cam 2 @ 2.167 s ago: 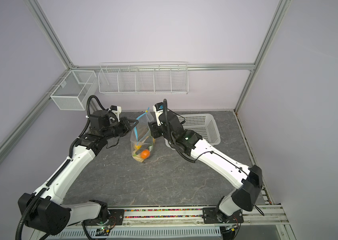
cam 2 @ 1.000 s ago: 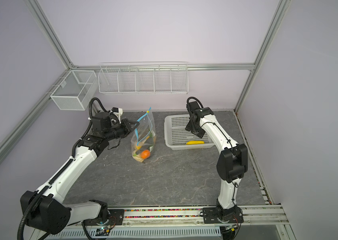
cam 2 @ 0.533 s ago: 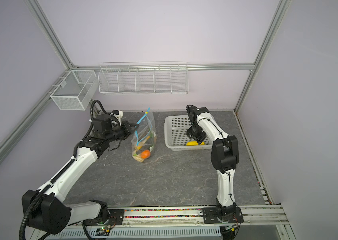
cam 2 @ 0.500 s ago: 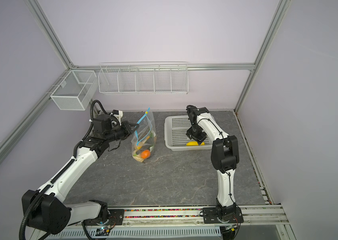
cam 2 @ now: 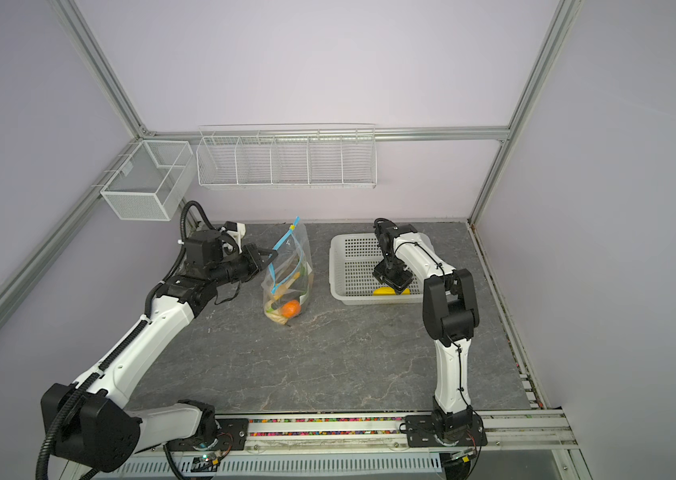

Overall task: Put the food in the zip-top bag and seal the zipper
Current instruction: 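Lower the right gripper onto the yellow fruit and close on it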

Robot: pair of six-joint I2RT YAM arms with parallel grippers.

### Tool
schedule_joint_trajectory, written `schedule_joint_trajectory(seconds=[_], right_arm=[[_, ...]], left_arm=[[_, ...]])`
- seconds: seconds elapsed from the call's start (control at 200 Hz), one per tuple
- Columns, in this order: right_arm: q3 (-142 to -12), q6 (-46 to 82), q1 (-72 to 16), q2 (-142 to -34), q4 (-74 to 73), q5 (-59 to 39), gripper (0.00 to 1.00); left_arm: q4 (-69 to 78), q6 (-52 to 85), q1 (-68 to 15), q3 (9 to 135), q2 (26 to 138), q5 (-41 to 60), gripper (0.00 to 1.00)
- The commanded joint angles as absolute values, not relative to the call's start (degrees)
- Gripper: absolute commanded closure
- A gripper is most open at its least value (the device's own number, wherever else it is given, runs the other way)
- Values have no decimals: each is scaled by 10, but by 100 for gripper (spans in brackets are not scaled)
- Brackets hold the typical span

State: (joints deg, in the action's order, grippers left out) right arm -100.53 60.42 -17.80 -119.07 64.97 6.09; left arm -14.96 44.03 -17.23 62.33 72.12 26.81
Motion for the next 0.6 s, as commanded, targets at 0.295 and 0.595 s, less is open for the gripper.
schedule_joint_trajectory(seconds=[0.295, 0.595], right_arm=[[-960, 594, -171, -1202, 584, 86, 33], [-919, 592, -175, -1206, 513, 82, 35]], left_arm=[[-188, 408, -165, 635, 695, 238, 100], [-220, 399, -165, 665, 720, 234, 100]])
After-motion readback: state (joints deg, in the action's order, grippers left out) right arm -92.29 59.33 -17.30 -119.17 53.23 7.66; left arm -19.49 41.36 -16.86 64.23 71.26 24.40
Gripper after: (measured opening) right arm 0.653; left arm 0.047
